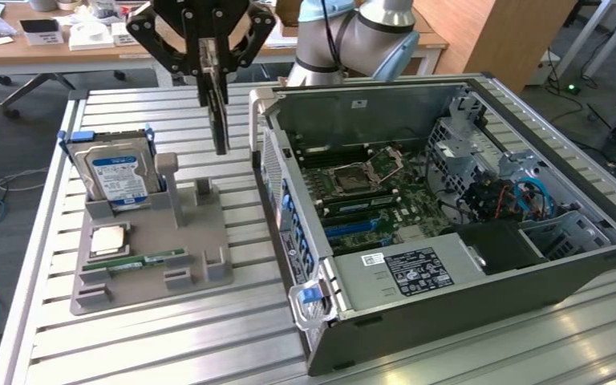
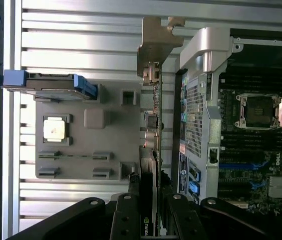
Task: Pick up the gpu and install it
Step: 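Pick up the gpu and move the gpu toward the slot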
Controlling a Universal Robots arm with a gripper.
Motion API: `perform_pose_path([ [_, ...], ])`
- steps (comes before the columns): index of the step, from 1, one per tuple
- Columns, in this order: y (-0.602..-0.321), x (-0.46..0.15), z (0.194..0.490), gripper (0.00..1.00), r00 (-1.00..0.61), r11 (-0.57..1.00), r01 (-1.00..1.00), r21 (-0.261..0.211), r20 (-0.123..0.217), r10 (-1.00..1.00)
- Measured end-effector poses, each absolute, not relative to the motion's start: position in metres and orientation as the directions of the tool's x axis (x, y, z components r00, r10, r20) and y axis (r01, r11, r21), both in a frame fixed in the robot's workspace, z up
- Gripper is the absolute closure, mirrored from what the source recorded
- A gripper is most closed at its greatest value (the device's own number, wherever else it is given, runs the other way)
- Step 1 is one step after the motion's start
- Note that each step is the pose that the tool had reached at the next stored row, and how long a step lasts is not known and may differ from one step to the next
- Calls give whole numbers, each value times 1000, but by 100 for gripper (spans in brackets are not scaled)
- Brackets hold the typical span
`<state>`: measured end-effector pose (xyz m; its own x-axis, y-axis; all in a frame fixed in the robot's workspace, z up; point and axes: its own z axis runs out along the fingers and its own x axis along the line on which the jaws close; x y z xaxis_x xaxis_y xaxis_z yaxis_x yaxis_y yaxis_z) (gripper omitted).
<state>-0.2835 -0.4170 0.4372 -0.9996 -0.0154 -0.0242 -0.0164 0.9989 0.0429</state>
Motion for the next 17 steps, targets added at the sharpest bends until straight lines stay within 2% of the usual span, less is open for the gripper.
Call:
perform_pose_path([
  [17,-416,-236,437,74,-1000,999,-16,43,-24,-15],
])
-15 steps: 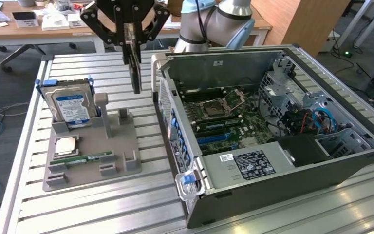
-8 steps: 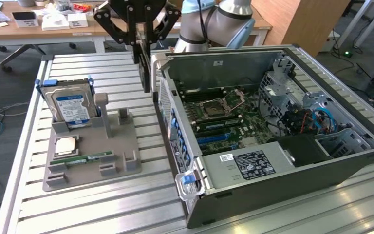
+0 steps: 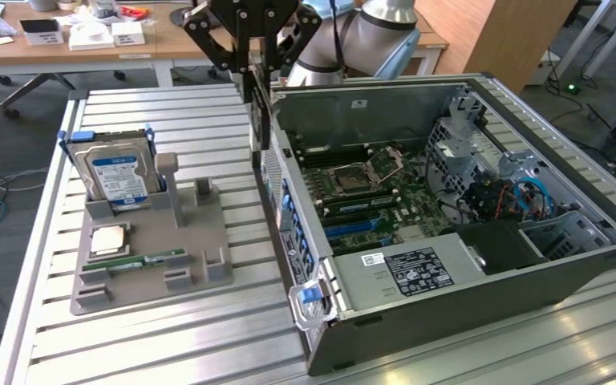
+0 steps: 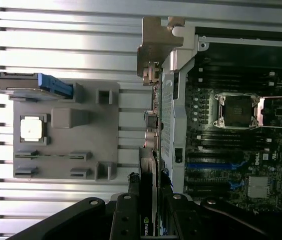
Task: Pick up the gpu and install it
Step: 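Pick up the gpu and move the gpu toward the slot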
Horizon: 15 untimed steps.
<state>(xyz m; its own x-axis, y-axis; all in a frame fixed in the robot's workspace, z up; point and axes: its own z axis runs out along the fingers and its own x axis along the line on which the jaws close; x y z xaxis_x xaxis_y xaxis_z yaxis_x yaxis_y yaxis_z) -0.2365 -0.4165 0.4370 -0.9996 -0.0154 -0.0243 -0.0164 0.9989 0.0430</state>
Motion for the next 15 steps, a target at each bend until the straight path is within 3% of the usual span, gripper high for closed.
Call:
perform_pose_path([
  [15,-416,-191,437,74,-1000,999,-16,43,-24,-15],
])
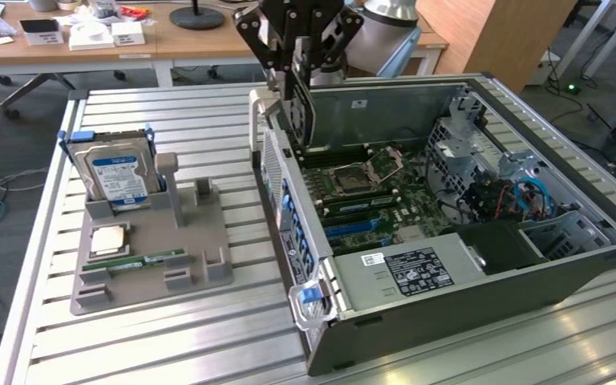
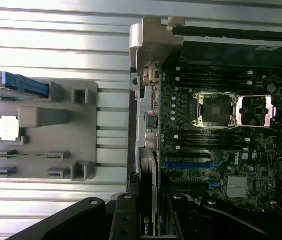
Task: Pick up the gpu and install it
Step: 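Pick up the gpu and move the gpu toward the slot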
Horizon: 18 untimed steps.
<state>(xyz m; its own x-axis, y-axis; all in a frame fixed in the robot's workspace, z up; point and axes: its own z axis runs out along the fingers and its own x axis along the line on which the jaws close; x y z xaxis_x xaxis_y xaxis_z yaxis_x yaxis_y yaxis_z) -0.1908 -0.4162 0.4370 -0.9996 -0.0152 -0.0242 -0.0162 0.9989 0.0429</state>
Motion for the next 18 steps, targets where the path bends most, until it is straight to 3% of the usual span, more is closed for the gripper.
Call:
perform_pose_path([
  [18,-416,-147,437,74,-1000,999,-16,43,-24,-15],
])
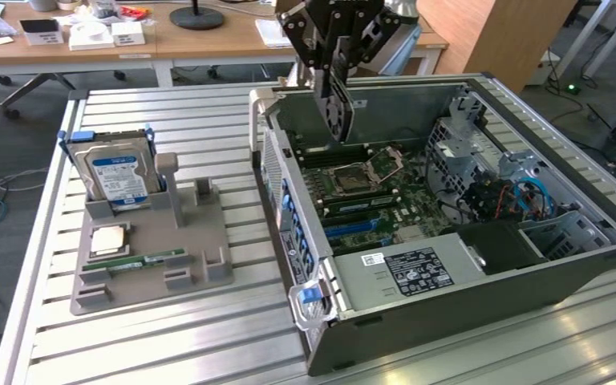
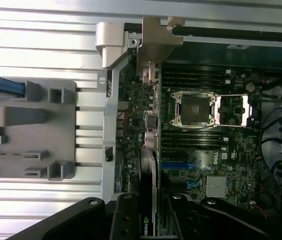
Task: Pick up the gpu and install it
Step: 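Pick up the gpu and move the gpu toward the slot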
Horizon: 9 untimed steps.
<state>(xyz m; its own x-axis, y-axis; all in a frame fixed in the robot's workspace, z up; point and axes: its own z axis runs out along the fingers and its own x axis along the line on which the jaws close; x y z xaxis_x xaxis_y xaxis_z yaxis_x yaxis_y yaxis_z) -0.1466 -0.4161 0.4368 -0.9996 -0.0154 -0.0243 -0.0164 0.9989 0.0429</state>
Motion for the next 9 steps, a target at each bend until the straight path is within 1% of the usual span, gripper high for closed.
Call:
perform_pose_path([
  [9,-416,-130,437,74,-1000,999,-16,43,-24,-15],
])
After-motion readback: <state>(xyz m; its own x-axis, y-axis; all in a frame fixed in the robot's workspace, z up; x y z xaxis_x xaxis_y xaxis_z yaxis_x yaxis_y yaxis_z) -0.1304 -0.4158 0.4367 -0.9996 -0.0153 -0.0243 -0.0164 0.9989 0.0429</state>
